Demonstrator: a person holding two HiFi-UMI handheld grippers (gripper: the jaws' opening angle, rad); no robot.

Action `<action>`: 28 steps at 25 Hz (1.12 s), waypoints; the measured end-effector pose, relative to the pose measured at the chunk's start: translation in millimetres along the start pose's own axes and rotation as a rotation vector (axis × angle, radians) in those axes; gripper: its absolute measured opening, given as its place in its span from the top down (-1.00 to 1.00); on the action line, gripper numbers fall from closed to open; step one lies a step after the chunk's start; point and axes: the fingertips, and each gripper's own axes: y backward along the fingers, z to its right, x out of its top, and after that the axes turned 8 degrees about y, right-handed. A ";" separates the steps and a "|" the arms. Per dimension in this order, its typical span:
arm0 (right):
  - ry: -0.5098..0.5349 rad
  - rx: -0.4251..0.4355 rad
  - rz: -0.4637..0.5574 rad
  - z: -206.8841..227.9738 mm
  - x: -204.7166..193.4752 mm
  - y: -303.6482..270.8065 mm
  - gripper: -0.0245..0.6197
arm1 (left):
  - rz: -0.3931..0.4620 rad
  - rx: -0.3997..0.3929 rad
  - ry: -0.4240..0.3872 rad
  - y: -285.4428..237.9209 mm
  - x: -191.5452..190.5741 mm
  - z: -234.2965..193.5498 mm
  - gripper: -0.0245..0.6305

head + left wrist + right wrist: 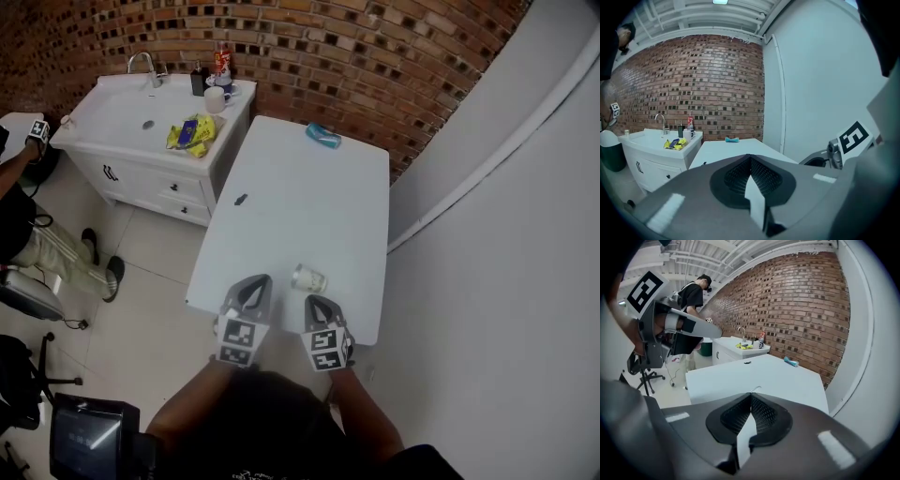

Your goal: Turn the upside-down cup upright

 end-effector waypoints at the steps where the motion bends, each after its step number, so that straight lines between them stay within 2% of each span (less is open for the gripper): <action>1: 0.016 0.003 -0.012 1.2 -0.8 -4.4 0.88 | -0.002 -0.001 0.002 -3.4 -1.0 -2.7 0.94; 7: 0.117 0.039 -0.095 0.3 -3.9 -23.7 0.81 | -0.001 -0.019 0.040 -23.2 7.3 -18.9 0.94; 11: 0.237 0.058 -0.140 -1.5 -6.0 -32.5 0.72 | 0.006 -0.033 0.044 -36.7 12.5 -23.2 0.94; 14: 0.332 0.084 -0.192 -2.9 -11.8 -38.7 0.44 | 0.003 -0.046 0.041 -42.6 13.2 -24.1 0.94; 16: 0.386 0.096 -0.222 -3.2 -14.6 -43.5 0.33 | 0.002 -0.048 0.040 -45.4 14.6 -27.2 0.94; 23: 0.499 0.158 -0.304 -5.0 -21.4 -61.1 0.04 | 0.002 -0.055 0.039 -53.3 15.3 -36.9 0.94; 28: 0.560 0.201 -0.382 -8.7 -27.6 -69.5 -0.05 | 0.001 -0.069 0.049 -58.2 15.9 -42.9 0.94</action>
